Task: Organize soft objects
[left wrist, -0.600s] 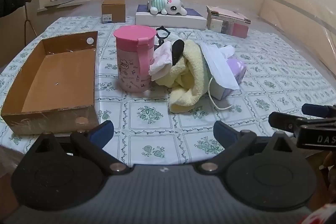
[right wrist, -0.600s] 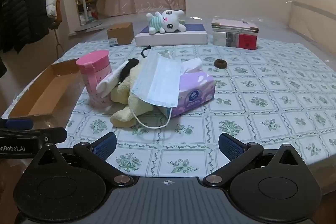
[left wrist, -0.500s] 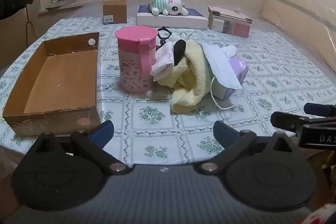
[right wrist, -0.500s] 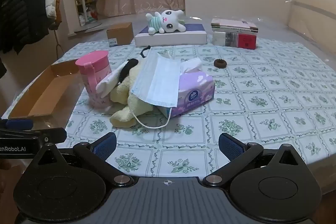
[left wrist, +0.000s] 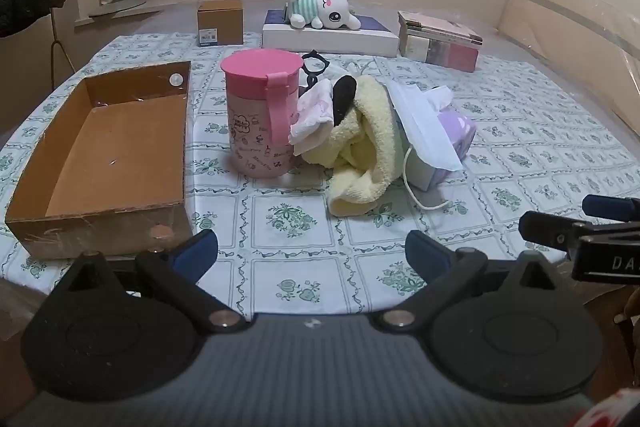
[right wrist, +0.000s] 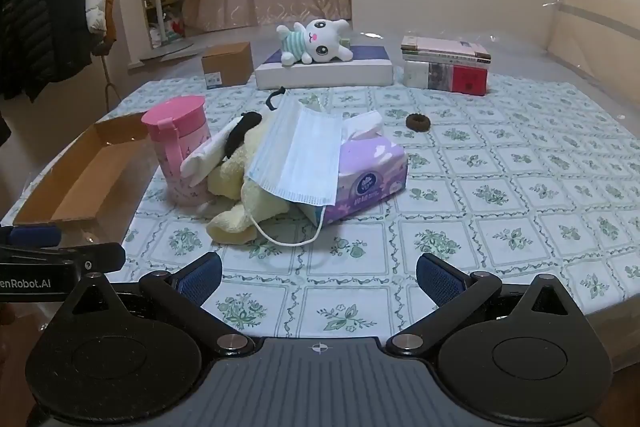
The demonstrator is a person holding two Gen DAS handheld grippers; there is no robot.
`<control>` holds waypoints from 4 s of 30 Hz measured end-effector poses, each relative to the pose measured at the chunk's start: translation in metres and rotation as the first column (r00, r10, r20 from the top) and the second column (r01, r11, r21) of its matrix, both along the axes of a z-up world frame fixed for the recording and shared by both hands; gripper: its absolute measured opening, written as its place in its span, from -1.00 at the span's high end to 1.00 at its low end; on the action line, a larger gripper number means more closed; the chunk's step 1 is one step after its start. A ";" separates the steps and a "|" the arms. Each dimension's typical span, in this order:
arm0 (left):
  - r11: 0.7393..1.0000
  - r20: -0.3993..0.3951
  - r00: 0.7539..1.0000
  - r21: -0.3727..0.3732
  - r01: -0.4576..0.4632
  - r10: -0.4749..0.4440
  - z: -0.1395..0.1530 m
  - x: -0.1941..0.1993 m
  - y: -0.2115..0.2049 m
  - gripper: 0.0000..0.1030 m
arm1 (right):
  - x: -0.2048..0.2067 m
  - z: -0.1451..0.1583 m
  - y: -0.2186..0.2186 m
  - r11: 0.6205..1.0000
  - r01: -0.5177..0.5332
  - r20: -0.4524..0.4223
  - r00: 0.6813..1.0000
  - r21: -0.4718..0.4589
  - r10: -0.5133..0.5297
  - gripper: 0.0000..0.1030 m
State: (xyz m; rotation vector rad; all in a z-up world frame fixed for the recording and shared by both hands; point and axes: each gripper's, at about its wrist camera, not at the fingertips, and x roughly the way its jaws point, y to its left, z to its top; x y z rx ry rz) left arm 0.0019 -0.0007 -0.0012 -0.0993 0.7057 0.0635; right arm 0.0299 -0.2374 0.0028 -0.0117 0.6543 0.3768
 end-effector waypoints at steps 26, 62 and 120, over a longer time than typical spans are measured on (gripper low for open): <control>1.000 -0.004 1.000 -0.004 0.005 -0.005 -0.002 0.003 -0.001 -0.92 | 0.003 0.003 -0.003 1.000 0.002 -0.002 1.000 0.000 -0.002 -0.99; 1.000 -0.008 1.000 -0.005 0.004 -0.004 -0.004 0.003 0.000 -0.92 | 0.004 0.001 -0.005 1.000 0.009 -0.003 1.000 0.003 -0.009 -0.99; 0.998 -0.004 0.999 -0.054 0.031 -0.032 -0.035 0.074 0.025 -0.91 | 0.078 -0.016 0.030 0.996 -0.086 0.022 0.996 -0.004 0.086 -0.98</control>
